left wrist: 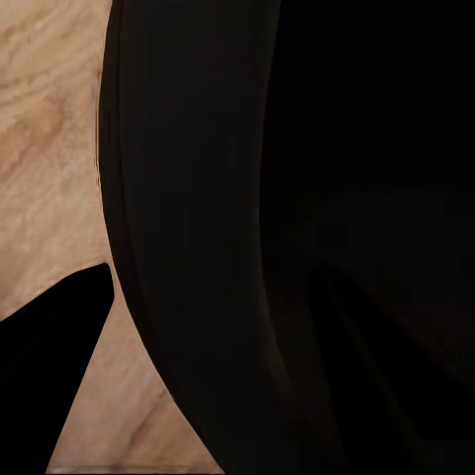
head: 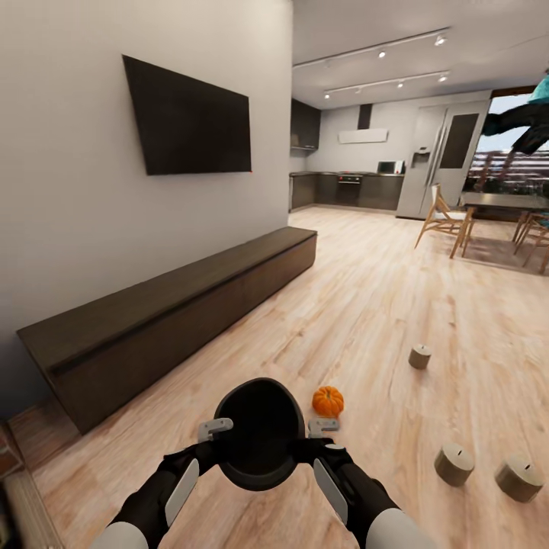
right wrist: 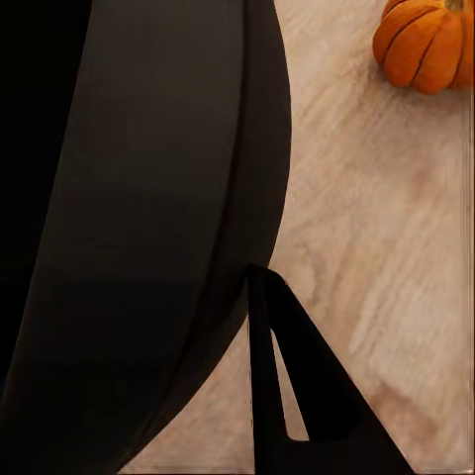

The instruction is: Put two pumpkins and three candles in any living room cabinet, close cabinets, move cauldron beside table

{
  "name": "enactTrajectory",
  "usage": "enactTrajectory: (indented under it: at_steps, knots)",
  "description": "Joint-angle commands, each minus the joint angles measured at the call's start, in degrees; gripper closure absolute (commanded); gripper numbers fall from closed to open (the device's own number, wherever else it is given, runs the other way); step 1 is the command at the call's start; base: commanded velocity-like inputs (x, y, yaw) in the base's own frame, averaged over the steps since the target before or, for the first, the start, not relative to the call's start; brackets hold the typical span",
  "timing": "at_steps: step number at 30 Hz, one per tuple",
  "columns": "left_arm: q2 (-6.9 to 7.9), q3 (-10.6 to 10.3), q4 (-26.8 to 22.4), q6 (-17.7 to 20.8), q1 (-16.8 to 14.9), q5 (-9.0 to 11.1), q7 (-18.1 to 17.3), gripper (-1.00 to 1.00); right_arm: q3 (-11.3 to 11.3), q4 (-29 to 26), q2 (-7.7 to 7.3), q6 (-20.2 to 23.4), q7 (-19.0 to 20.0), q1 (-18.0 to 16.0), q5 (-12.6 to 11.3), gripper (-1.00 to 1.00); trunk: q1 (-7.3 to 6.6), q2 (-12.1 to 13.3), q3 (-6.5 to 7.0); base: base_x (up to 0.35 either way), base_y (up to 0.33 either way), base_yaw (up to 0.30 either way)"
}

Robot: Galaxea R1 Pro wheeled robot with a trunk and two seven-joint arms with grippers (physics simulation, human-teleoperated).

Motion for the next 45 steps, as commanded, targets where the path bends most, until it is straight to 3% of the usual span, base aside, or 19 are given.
enactTrajectory:
  at_steps: [1, 33, 45]
  knots:
    - [0.08, 0.0, -0.04, 0.31, -0.02, -0.24, 0.05, 1.0, 0.89, -4.16, -0.07, 0.1, -0.48, -0.07, -1.24, 1.0, -0.06, -0.03, -0.05, -0.341, 0.0, -0.177]
    - [0.1, 0.0, -0.02, 0.31, -0.02, -0.24, 0.05, 1.0, 0.89, -4.16, -0.07, 0.19, -0.48, -0.08, -1.24, 1.0, -0.06, -0.03, -0.05, -0.313, 0.12, -0.256]
    - [0.12, 0.0, -0.01, 0.31, -0.02, -0.24, 0.05, 1.0, 0.89, -4.16, -0.07, 0.24, -0.48, -0.08, -1.24, 1.0, -0.06, -0.03, -0.05, -0.33, 0.016, -0.263]
